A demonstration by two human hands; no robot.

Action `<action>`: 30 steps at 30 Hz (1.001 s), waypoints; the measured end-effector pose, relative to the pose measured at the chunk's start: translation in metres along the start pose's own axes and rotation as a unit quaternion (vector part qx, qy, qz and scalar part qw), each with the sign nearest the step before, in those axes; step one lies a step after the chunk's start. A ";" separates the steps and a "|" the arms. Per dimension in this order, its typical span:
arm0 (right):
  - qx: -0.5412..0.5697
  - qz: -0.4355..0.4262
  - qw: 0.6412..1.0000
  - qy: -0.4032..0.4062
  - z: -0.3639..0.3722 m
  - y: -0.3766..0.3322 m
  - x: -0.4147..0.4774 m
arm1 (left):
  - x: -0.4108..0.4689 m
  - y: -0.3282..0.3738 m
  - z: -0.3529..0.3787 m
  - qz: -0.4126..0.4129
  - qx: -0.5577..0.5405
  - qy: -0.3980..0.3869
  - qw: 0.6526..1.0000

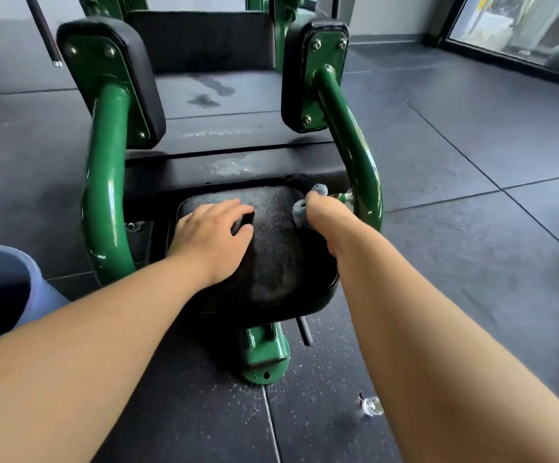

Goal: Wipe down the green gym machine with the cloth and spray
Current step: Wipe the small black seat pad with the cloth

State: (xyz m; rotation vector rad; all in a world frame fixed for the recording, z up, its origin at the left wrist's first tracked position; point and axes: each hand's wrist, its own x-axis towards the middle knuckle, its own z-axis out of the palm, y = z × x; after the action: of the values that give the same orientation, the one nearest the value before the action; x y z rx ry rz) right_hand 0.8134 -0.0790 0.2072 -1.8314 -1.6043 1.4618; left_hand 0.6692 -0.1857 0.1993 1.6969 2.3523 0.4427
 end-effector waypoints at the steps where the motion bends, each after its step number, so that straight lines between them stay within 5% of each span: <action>1: 0.016 -0.007 0.999 0.030 -0.003 0.008 -0.006 | 0.000 0.001 0.000 0.004 0.002 -0.001 1.000; 9: 0.107 0.066 0.989 0.076 -0.021 0.064 -0.098 | -0.002 0.003 -0.003 0.009 0.001 -0.001 1.000; 13: 0.122 -0.027 0.971 0.202 -0.016 0.057 -0.088 | -0.002 0.001 -0.003 0.008 -0.057 0.033 0.998; 21: 0.191 -0.246 0.910 0.274 0.048 0.076 -0.139 | -0.009 0.002 -0.008 -0.062 -0.120 0.124 0.983; 26: 0.046 -0.311 0.899 0.306 0.057 0.069 -0.126 | -0.014 -0.012 -0.006 -0.038 -0.208 0.053 0.976; 30: -0.065 -0.270 0.915 0.291 0.046 0.063 -0.115 | -0.018 -0.012 -0.006 -0.085 -0.244 0.138 0.956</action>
State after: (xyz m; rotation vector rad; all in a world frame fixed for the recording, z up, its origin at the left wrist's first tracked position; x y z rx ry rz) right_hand 0.8279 -0.2165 0.1945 -1.4972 -1.7048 0.5152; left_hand 0.6621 -0.2073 0.1999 1.2574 2.2767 1.1794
